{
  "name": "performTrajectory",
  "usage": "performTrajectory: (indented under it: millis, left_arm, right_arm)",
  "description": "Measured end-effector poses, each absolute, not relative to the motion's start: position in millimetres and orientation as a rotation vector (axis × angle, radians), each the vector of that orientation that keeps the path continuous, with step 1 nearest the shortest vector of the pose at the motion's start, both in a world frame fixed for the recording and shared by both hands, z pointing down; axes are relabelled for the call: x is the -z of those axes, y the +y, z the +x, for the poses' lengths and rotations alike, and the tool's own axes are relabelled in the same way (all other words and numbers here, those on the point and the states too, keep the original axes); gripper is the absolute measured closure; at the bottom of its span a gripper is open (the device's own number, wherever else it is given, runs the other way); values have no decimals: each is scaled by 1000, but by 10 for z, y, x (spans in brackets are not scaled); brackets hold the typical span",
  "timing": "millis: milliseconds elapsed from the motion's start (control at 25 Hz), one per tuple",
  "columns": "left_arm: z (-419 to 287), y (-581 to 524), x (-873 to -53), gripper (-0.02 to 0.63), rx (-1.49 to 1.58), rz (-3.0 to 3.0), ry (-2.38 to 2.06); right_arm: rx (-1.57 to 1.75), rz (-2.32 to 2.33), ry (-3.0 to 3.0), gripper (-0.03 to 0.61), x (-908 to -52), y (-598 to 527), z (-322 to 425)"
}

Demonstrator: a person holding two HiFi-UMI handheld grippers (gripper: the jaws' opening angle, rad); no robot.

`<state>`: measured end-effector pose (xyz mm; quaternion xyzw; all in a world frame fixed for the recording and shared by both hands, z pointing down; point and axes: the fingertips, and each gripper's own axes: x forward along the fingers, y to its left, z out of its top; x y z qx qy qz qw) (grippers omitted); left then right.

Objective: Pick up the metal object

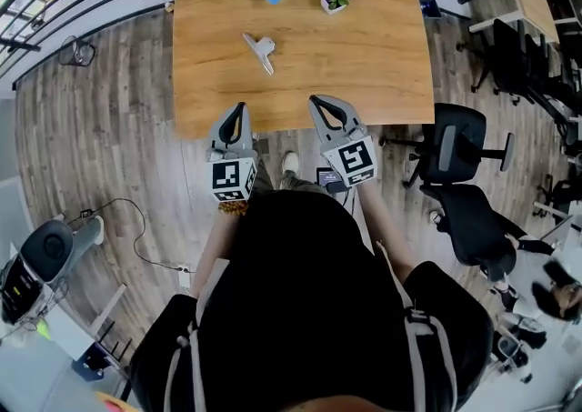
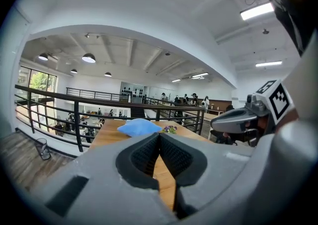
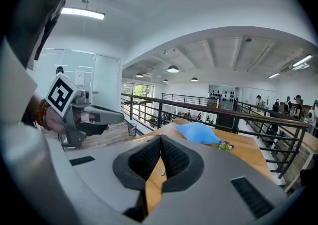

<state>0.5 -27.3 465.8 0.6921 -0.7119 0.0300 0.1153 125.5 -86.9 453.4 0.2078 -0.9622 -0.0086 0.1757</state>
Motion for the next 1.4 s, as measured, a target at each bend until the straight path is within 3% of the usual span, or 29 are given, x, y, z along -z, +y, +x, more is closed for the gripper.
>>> performTrajectory:
  millis: [520, 1400]
  left_arm:
    - [-830, -1449, -4438, 606, -86, 2358, -1860]
    - [-1269, -1576, -4736, 606, -73, 2369, -1790]
  right_arm:
    - [61, 737, -2697, 578, -4265, -1313, 123]
    - [-44, 816, -2599, 578, -4862, -1507, -206]
